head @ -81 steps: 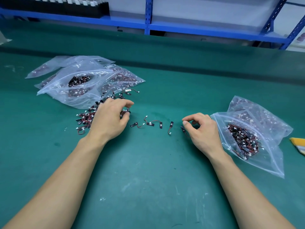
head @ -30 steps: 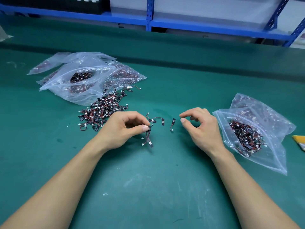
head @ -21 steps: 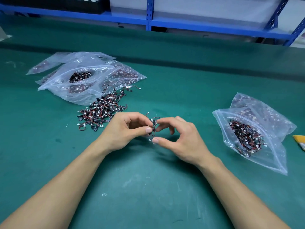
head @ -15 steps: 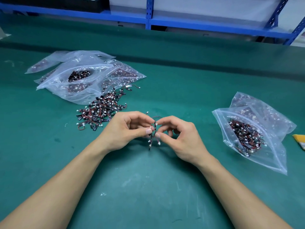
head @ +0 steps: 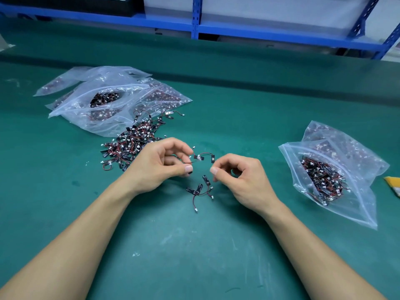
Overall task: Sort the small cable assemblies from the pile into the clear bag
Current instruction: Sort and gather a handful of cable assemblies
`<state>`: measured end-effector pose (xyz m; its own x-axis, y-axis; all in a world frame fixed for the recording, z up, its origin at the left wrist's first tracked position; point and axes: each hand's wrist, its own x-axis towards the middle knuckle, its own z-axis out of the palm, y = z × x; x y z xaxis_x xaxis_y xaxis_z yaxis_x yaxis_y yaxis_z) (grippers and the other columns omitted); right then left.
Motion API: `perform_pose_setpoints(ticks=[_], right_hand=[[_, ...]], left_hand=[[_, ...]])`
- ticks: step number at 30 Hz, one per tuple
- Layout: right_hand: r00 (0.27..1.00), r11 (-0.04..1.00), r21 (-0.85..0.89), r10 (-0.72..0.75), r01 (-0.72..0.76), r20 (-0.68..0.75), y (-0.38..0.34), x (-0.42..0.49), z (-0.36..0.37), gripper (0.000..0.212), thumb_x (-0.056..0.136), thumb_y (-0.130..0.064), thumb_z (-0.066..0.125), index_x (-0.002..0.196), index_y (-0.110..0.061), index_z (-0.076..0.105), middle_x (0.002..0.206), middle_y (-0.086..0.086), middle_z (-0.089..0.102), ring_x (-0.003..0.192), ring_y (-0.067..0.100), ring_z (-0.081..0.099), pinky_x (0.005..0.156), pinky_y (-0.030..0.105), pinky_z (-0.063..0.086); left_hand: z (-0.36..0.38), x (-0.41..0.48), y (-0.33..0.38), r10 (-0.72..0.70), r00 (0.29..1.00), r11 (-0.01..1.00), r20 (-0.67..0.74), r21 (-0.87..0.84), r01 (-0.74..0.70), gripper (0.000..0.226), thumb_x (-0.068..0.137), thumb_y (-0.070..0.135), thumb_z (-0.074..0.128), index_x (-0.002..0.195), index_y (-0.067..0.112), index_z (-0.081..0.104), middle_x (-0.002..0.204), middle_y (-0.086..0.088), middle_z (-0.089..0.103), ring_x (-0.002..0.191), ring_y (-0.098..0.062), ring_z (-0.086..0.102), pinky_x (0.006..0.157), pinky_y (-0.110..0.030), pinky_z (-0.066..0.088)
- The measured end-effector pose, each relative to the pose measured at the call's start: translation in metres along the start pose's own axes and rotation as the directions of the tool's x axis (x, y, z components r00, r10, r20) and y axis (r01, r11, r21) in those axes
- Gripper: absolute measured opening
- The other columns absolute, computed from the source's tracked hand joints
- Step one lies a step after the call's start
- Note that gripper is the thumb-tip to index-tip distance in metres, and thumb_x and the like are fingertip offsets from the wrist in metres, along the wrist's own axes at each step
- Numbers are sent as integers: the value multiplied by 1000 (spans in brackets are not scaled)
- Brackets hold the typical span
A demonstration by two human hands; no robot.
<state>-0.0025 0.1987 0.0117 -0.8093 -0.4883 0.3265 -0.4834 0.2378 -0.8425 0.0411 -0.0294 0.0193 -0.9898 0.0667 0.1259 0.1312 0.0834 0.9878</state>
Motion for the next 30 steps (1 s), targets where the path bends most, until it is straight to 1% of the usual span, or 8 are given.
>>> perform_pose_setpoints(ticks=[5,9,14,18,20,24,27,30], right_hand=[[999,994,-107,-23,18,-43,1,0,-6,11,85,-17,73,77,-23,69,67,-10,65,57,15,49,60,21,42],[997,970,-239,-64,51,-48,2,-1,-9,6,82,-21,69,77,-25,70,60,-12,59,57,8,46,60,11,33],[997,928,-364,-82,82,15,7,-2,-10,4,83,-19,71,82,-22,72,56,-11,55,62,7,50,65,20,38],[986,888,-431,-116,157,120,7,-1,-8,8,87,-19,71,93,-21,76,63,-11,58,69,10,50,70,27,44],[969,859,-459,-146,224,200,6,0,-4,13,91,-18,69,101,-21,77,69,-13,53,71,13,45,73,32,44],[946,827,-492,-137,273,295,5,1,1,19,97,-23,63,111,-24,76,74,-14,43,75,16,40,75,37,41],[950,827,-510,-89,239,299,7,1,-1,18,96,-26,62,107,-26,77,74,-11,49,78,17,42,78,38,42],[962,841,-505,-63,195,266,9,2,-7,13,93,-26,68,102,-25,77,73,-13,55,77,14,43,77,31,40]], left_hand=[[-10,0,0,-7,1000,999,19,45,6,30,74,5,78,100,12,67,87,-6,72,65,-22,69,67,-26,58],[-23,-1,-5,-38,996,972,80,232,18,38,79,-2,79,102,27,70,97,-4,73,64,-20,68,67,-23,55],[-28,-2,-11,-96,985,889,141,458,21,40,79,7,82,107,33,68,99,11,72,60,-12,64,61,-17,49],[-28,-1,-9,58,992,771,115,626,-118,39,73,23,88,104,38,70,95,18,69,57,-9,40,58,-20,40],[-23,-2,-7,116,982,746,149,640,-185,36,73,26,89,102,37,71,93,19,68,62,-12,42,60,-19,38],[-4,-3,-6,77,956,696,282,672,-254,35,76,33,85,108,38,70,89,29,69,83,-11,55,73,-23,44],[1,-3,-7,58,945,692,321,669,-270,33,79,31,82,108,39,69,85,32,69,84,-10,54,75,-32,48],[-1,-3,-9,68,940,730,333,626,-275,30,81,28,82,105,38,69,83,28,70,83,-12,55,73,-29,46]])
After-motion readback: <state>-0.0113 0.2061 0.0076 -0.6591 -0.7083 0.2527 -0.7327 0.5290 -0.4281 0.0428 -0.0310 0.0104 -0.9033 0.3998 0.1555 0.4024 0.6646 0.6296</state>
